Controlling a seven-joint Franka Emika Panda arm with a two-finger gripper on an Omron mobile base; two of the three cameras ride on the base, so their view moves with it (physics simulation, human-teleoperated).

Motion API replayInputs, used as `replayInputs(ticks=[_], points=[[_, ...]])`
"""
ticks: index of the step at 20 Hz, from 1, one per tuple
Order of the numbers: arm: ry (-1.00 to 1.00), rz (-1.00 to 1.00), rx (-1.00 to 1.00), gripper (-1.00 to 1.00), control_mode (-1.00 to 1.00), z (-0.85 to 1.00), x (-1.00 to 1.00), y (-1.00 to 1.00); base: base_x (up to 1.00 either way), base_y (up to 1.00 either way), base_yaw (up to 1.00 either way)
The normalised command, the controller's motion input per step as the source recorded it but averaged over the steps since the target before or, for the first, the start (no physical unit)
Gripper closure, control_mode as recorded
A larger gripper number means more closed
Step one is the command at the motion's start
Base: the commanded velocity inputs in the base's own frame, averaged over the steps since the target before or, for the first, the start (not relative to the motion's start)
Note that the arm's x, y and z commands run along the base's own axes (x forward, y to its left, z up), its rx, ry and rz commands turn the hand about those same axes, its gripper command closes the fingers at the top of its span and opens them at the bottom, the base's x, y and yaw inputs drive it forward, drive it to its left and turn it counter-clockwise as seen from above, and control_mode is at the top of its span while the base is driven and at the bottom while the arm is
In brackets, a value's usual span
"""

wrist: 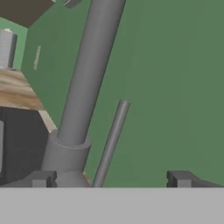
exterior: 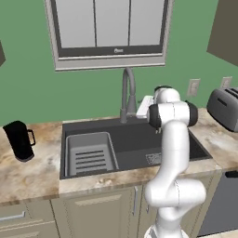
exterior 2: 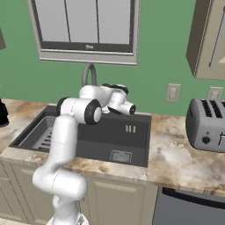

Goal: Turn on the sink faucet and place the jug under the water for a few seconds to fill it up.

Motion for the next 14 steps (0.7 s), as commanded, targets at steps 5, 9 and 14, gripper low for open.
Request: replayInputs(ticks=[5,9,14], points=[[0.00,0.05,0.01,-1.00,-1.00,0.00,0.19,0.00,0.00,0.00,0.00],[0.00,0.05,0.01,-1.00,-1.00,0.00,0.08,0.06,0.00,0.00,0.00],[0.00,0.05,0.02,-1.00,-1.00,0.00,0.08,0.05,0.00,0.00,0.00]])
